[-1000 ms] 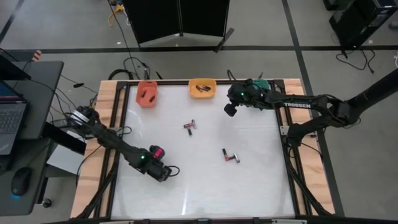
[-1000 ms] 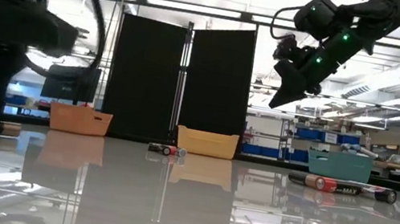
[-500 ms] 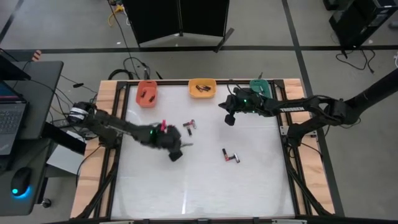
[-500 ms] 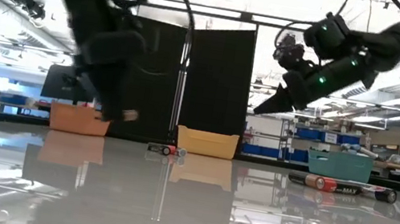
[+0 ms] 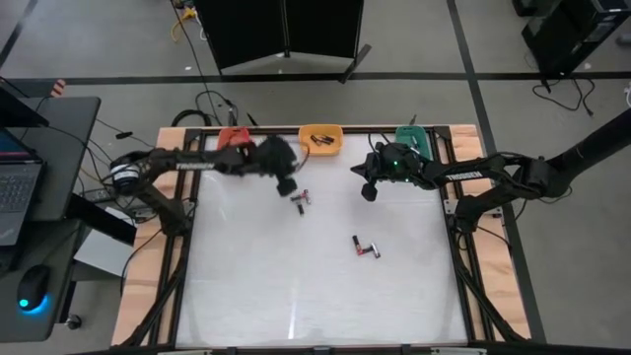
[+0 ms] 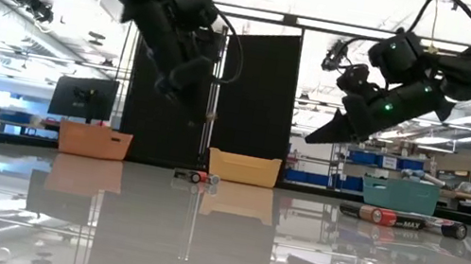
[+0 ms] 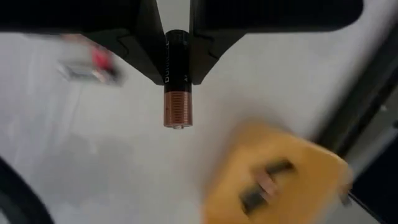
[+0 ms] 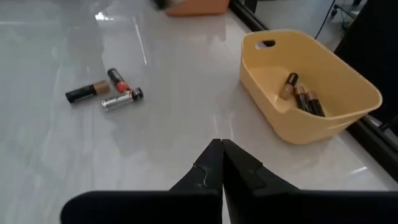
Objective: Sort batteries
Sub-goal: Put the gold battery into the yellow bin
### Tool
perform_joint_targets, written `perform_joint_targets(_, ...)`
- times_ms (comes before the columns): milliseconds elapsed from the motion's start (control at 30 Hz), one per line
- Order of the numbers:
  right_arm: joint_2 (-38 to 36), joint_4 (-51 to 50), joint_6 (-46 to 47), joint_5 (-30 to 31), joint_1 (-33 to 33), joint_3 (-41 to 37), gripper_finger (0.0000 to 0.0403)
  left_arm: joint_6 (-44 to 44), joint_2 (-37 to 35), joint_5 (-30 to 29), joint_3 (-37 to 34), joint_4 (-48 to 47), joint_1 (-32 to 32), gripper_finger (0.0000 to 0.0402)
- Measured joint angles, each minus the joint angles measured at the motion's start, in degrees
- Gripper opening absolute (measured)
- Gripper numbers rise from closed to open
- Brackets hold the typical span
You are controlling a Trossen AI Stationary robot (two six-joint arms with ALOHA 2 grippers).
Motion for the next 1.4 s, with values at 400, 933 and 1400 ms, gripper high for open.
perform_joint_targets(400,0.0,2.81,1.55,-0.04,-0.03,0.0,0.0009,19.54,17.21,14.07,25.48,-4.92,12.05,0.0049)
perform_joint_targets(933,-0.02,2.76,4.59,-0.04,-3.97,1.52,0.0009,39.68,44.18,19.04,62.99,-34.44,16.23,0.0049)
perform_joint_targets(1400,-0.04,-0.52,3.28,-0.04,-4.26,7.46,0.0009,47.54,49.43,17.51,65.1,-35.3,16.3,0.0049)
